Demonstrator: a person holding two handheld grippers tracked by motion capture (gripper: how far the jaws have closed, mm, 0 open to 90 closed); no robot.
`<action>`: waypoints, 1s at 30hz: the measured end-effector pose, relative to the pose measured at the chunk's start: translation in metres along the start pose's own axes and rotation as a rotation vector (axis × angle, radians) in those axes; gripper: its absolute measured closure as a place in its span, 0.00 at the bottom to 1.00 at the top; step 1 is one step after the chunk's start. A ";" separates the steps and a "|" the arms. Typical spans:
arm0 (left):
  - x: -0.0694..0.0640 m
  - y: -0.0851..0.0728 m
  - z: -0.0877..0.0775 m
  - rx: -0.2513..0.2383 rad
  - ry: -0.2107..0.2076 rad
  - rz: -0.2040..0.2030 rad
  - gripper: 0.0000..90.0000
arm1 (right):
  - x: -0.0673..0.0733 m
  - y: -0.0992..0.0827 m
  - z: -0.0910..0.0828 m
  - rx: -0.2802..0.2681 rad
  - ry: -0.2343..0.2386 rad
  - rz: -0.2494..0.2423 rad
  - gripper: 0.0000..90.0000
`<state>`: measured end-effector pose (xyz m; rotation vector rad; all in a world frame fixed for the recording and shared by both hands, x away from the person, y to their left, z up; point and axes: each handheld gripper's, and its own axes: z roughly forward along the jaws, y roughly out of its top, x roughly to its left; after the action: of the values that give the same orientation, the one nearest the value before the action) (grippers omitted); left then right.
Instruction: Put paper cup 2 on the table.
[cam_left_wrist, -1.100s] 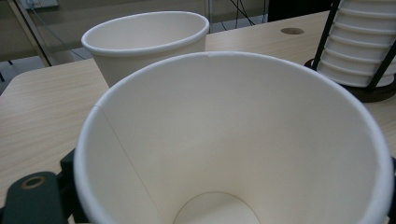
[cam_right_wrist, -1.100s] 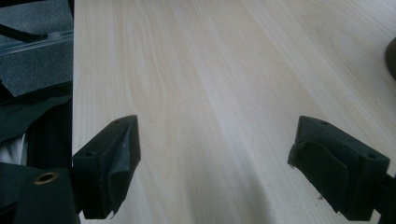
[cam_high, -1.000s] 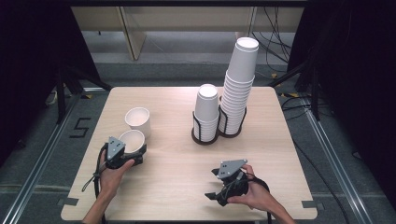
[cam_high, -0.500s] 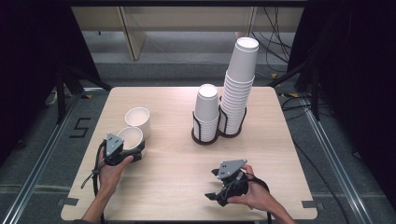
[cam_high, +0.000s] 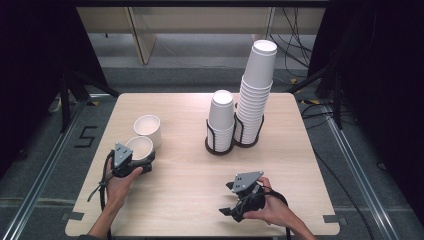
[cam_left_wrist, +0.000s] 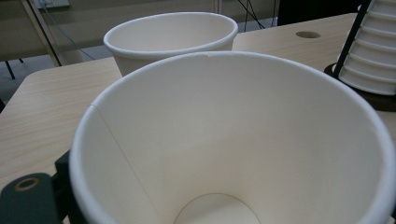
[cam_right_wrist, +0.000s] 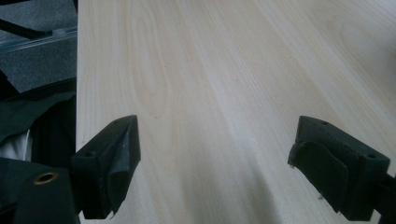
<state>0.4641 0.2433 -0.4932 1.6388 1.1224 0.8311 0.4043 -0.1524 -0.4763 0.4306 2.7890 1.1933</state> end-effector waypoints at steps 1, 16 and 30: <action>0.000 -0.001 0.001 0.001 0.001 -0.002 0.10 | 0.000 0.000 0.000 0.003 0.001 0.002 0.18; -0.002 -0.008 0.000 0.067 -0.007 0.003 0.14 | 0.000 -0.001 0.000 0.003 0.004 0.001 0.18; -0.001 -0.010 -0.002 0.077 -0.025 0.015 0.15 | 0.001 -0.001 0.000 0.005 0.007 -0.008 0.18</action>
<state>0.4587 0.2444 -0.5018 1.7187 1.1382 0.7832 0.4031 -0.1527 -0.4774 0.4155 2.7974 1.1888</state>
